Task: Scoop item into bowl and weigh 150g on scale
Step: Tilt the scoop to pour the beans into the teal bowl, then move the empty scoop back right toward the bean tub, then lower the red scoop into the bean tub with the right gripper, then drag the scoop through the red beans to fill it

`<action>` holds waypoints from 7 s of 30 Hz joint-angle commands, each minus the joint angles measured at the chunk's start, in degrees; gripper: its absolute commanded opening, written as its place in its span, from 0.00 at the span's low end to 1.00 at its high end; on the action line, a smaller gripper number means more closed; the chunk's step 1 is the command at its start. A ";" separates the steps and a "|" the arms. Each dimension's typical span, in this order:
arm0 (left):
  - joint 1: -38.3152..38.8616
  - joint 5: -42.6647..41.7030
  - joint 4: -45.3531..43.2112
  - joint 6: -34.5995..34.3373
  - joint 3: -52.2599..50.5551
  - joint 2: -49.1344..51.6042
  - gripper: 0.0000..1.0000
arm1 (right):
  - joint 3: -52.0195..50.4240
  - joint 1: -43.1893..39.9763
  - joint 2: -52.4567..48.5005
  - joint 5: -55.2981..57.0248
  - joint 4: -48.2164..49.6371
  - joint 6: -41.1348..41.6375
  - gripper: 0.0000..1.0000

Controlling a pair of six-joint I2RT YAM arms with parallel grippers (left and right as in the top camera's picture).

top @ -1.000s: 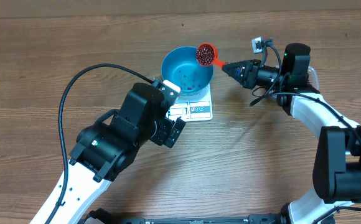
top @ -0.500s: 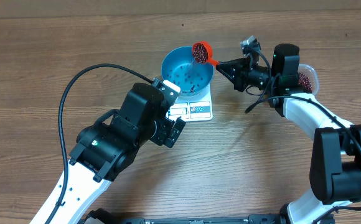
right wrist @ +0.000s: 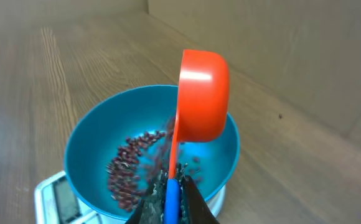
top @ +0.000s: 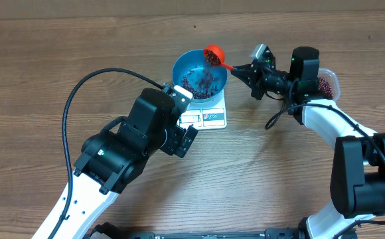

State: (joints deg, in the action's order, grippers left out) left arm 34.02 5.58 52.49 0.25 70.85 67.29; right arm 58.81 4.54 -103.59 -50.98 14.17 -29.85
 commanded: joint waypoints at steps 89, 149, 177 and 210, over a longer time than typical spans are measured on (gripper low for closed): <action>-0.22 -0.74 -0.22 0.87 -0.20 0.55 1.00 | 0.50 -12.79 17.18 65.96 -44.92 2.27 0.04; -0.26 -0.72 -0.22 0.87 -0.22 0.87 1.00 | 0.44 -14.60 10.16 40.09 -42.75 21.90 0.04; -0.24 -0.74 -0.20 0.87 -0.22 0.87 1.00 | 0.44 -26.91 3.37 13.46 -46.27 27.08 0.04; -0.24 -0.72 -0.22 0.87 -0.20 0.87 1.00 | 0.44 -32.37 -0.20 3.15 -46.66 30.12 0.04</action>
State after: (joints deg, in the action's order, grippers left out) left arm 34.02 5.56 52.36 0.25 70.81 67.79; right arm 59.61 -26.37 -102.19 -47.11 -32.18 0.10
